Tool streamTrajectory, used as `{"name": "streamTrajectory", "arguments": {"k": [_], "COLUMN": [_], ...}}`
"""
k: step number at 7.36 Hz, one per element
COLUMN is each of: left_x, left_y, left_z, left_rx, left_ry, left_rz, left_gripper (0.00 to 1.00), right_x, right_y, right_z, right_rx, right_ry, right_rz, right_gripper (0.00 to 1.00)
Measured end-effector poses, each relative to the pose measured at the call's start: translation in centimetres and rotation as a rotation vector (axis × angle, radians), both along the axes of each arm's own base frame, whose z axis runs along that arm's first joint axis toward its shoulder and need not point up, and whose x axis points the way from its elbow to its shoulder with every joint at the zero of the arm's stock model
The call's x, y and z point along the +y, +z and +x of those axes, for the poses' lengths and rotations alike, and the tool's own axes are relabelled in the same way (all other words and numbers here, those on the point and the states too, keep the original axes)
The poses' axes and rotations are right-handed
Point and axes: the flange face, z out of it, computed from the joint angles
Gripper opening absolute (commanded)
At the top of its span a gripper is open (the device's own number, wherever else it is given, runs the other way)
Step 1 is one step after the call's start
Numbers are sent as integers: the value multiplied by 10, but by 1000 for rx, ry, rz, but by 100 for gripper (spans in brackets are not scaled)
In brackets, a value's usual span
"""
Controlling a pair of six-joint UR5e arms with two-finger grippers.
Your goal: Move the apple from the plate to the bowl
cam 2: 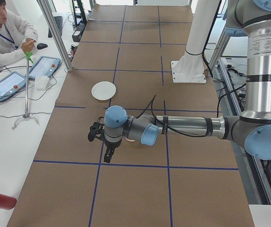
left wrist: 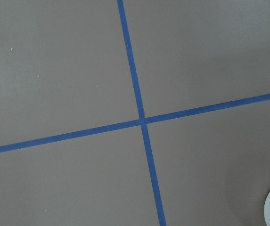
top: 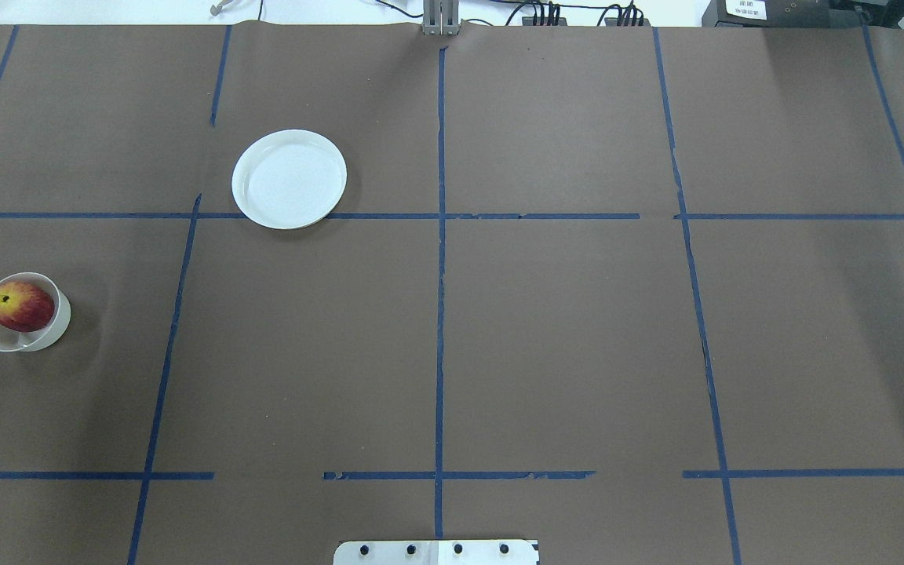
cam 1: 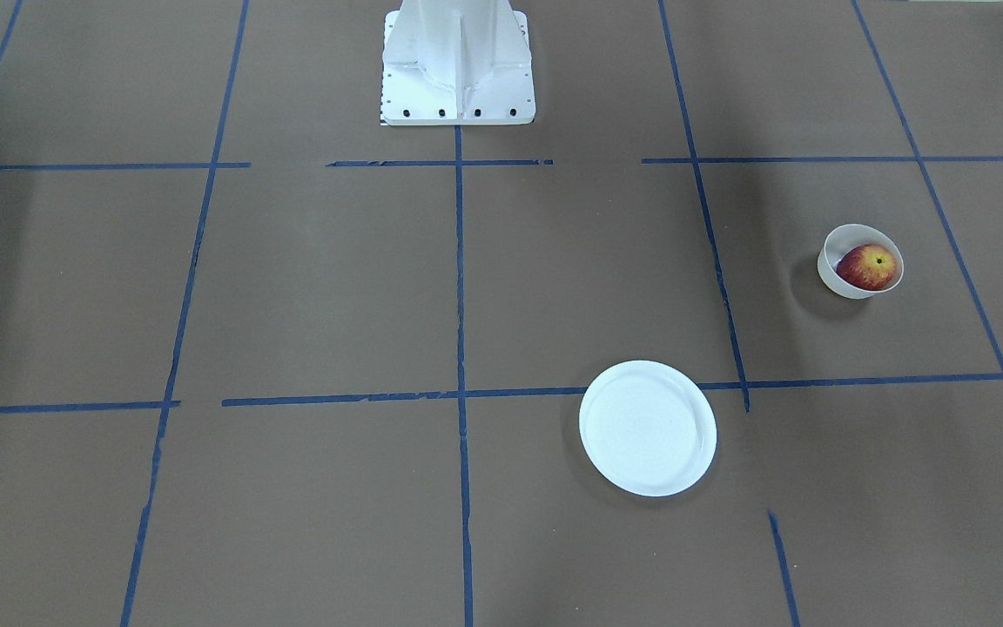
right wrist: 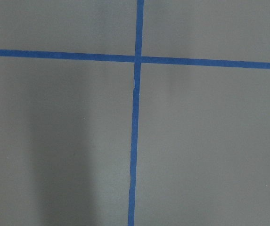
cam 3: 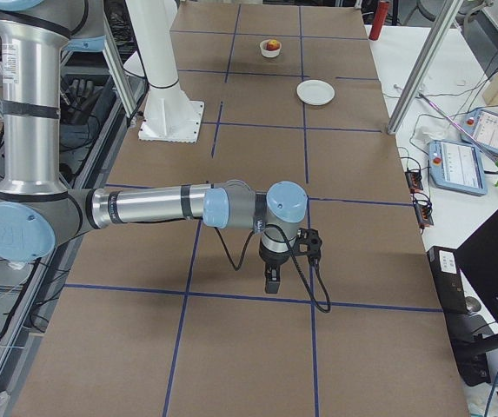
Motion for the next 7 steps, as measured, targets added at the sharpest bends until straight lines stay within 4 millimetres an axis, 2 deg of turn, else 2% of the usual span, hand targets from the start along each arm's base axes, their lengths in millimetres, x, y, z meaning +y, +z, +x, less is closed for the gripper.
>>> {"name": "streamTrajectory", "arguments": {"k": [2,5,7], "left_x": [4,7,7], "left_y": [5,24,15], "left_z": [0,0,0], "left_rx": [-3,-1,24], "left_ry": [3,6,60], "left_rz": [-2,-46,-100], "left_gripper": [100,100,100], "right_x": [0,0,0], "right_y": [0,0,0], "right_z": [0,0,0], "right_rx": [0,0,0], "right_ry": [0,0,0], "right_rz": [0,0,1], "right_gripper": [100,100,100]}}
